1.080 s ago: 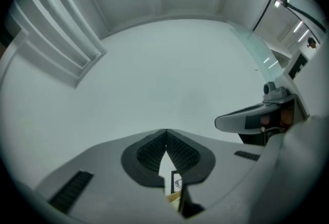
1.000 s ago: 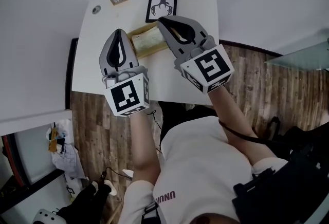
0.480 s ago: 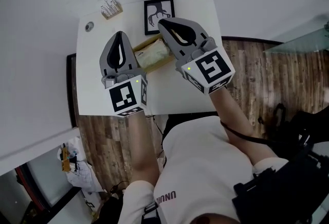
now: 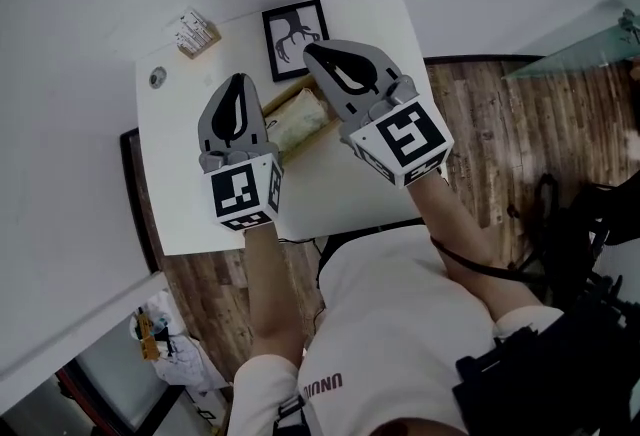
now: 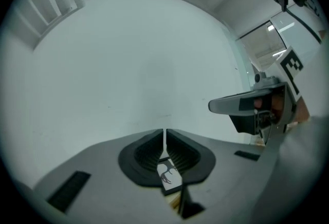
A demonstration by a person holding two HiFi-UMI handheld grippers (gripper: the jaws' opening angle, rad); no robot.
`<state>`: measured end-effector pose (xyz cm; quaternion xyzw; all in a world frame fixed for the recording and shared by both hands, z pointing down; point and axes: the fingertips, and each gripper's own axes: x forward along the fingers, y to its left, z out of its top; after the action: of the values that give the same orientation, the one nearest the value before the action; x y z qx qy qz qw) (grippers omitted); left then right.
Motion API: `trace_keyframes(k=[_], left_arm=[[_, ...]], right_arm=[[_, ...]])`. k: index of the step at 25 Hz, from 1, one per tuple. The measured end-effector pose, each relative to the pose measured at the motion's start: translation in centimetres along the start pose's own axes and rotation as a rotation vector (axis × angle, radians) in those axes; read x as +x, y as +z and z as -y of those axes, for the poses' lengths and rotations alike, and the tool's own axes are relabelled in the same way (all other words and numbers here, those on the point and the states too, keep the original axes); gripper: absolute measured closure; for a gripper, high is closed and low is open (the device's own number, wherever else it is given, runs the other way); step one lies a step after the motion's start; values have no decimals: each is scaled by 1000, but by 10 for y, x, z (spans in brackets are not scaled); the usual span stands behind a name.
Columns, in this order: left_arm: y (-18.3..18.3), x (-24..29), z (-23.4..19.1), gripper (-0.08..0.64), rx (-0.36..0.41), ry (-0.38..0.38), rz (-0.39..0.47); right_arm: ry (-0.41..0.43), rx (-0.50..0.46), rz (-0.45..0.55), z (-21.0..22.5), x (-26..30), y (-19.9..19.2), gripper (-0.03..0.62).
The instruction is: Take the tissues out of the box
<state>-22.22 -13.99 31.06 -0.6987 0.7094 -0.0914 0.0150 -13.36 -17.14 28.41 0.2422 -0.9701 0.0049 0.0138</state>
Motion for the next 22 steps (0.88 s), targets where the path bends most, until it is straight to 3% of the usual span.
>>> trace_keyframes(k=[6, 10, 17, 22], left_arm=[[-28, 11, 6, 543, -61, -112, -69], [-46, 18, 16, 465, -80, -209, -132], [-88, 20, 40, 453, -105, -387, -281], [-107, 18, 48, 433, -99, -443, -351]], right_arm=[[-38, 8, -30, 4, 5, -12, 572], [-55, 11, -42, 7, 7, -17, 572], [-77, 19, -58, 12, 9, -25, 572], [-86, 21, -69, 14, 7, -30, 572]])
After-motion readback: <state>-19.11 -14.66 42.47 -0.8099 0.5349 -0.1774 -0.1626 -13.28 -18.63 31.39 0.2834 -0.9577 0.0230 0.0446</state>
